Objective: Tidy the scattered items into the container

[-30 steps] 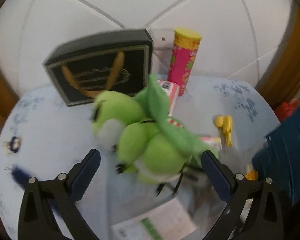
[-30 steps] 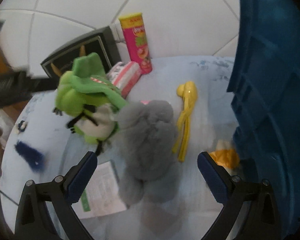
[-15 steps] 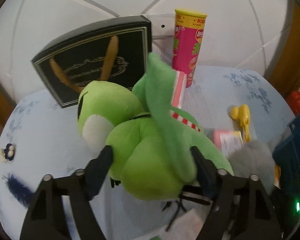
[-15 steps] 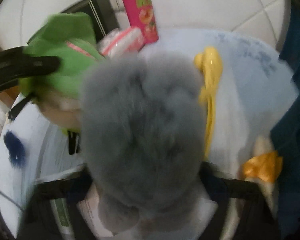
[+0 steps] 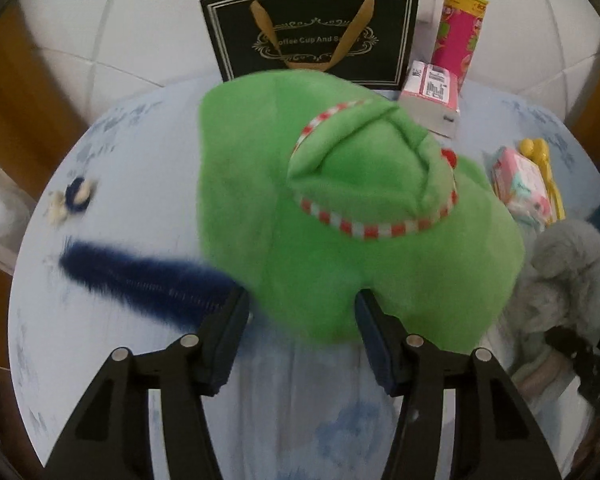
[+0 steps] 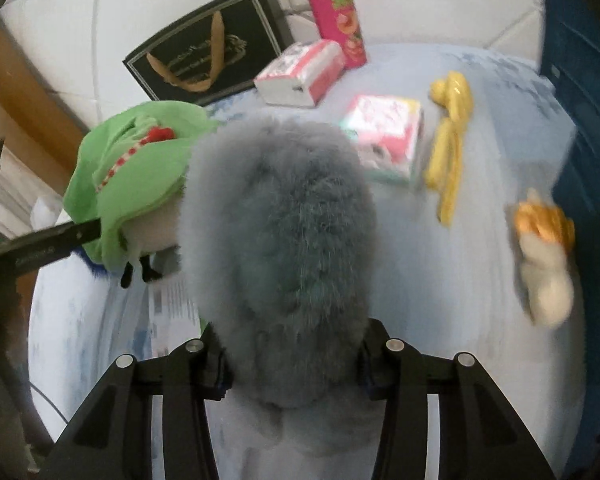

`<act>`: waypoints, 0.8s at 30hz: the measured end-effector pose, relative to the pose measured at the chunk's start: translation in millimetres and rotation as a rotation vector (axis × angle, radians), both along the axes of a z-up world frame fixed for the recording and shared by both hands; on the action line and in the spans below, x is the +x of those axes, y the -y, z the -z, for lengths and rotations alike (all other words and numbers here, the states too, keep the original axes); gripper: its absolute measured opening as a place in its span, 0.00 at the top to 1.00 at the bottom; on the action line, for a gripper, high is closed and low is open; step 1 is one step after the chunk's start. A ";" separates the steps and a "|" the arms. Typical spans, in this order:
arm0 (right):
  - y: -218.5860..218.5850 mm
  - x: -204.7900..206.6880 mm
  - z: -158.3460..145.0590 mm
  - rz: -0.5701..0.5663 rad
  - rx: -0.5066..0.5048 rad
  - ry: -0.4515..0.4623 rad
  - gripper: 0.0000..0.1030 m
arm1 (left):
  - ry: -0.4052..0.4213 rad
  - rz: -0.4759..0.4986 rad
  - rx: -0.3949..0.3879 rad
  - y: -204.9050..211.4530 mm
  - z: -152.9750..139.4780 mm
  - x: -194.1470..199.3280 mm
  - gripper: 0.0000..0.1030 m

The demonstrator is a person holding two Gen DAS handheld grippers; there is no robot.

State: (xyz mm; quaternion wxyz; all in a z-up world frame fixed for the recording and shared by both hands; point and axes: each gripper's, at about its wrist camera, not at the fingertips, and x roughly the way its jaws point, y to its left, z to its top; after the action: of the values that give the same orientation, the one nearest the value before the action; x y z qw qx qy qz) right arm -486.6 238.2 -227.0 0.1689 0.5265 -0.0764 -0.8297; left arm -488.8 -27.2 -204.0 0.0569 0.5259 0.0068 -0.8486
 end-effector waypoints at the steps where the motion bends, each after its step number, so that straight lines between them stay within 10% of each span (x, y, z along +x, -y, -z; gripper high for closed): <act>1: -2.3 6.1 -1.0 0.007 0.003 0.004 0.56 | -0.003 0.008 0.006 -0.5 -0.8 6.7 0.47; 16: -22.8 92.5 -48.9 0.078 0.039 -0.089 0.56 | -0.057 0.163 0.038 -32.2 -23.7 87.6 0.47; 24: -28.9 112.6 -37.8 0.115 0.058 -0.056 0.56 | 0.014 0.304 0.065 -66.8 9.9 85.6 0.16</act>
State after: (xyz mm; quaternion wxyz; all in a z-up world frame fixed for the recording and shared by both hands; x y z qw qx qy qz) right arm -374.0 267.0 -189.3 0.1076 0.5023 -0.0779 -0.8544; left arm -403.1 39.6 -214.0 -0.0894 0.5285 -0.0459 -0.8430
